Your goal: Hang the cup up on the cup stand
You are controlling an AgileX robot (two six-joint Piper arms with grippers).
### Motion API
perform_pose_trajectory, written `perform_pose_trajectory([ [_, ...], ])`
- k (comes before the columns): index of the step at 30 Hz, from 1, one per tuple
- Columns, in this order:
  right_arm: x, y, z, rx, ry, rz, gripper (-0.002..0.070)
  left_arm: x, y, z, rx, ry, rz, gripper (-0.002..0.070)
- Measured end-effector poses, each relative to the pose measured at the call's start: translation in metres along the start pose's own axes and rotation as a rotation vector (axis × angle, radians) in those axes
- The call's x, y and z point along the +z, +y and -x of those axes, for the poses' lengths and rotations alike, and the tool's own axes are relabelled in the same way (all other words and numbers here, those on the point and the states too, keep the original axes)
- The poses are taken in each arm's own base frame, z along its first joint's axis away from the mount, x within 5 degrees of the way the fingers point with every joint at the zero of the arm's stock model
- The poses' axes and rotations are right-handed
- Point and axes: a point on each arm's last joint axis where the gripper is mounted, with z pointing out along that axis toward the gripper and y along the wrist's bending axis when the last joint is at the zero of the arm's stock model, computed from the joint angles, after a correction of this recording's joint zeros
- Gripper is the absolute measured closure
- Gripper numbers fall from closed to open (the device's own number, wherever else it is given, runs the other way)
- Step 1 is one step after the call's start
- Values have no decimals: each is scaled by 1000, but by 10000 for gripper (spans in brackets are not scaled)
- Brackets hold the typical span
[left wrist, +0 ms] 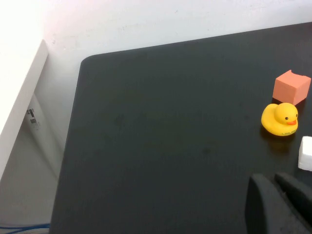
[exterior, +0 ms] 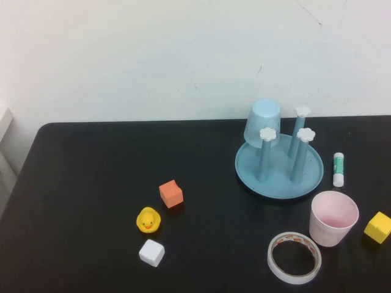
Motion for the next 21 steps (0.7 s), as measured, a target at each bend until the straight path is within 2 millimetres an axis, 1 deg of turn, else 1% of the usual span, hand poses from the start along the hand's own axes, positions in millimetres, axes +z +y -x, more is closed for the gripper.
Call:
perform_pose_trajectory([
  [21,0,0,0,7,0,3,678,0,0,0,0,0,0,676],
])
